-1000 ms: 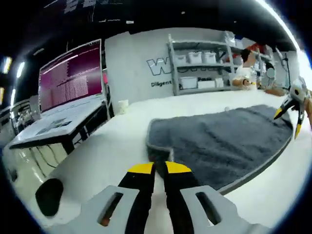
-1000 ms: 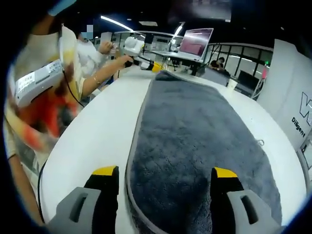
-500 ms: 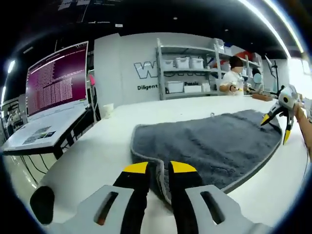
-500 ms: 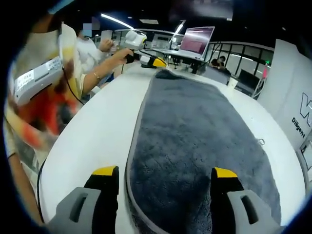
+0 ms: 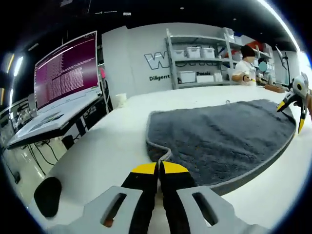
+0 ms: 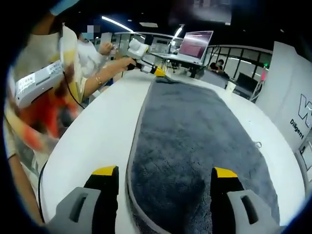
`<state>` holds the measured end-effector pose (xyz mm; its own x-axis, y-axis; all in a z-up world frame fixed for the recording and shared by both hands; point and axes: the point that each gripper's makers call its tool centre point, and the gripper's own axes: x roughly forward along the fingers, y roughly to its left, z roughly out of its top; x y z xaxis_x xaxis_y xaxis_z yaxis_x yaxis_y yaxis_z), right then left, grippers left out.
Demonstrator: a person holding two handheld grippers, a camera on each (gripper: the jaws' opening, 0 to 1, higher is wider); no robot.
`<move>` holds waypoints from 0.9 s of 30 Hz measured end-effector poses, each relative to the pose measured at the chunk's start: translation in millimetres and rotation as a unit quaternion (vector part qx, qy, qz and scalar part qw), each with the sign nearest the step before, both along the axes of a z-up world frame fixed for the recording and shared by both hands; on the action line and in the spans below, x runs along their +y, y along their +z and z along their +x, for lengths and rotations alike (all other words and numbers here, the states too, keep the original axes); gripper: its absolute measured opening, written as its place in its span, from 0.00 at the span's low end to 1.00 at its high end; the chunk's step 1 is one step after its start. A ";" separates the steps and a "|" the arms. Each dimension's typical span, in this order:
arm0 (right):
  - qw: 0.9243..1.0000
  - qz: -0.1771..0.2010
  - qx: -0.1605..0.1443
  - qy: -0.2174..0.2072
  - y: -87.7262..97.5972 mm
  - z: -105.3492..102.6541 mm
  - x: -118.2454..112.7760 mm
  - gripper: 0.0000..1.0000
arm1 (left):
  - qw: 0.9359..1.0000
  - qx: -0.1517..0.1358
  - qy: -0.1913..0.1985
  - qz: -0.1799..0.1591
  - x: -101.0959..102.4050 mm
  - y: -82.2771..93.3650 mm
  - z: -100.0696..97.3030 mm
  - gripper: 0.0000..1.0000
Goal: Open the folded towel by lifting each exposed corner and separating the folded layers until the towel lies flat within the target outline without major curled edges
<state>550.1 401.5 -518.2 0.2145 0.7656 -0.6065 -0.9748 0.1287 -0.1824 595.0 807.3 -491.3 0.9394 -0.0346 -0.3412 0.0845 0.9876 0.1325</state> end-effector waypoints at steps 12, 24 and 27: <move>1.000 -0.006 -0.001 -0.002 -1.6 -0.5 -0.7 0.76 | 0.997 0.054 0.041 0.023 15.0 -21.7 -19.2 0.02; 1.000 -0.014 -0.002 -0.001 -3.3 -2.2 -2.3 0.76 | 0.994 0.073 0.064 0.045 27.1 -29.2 -23.4 0.05; 1.000 -0.018 -0.003 -0.001 -4.5 -2.4 -3.2 0.76 | 0.994 0.073 0.071 0.033 30.0 -28.3 -28.0 0.08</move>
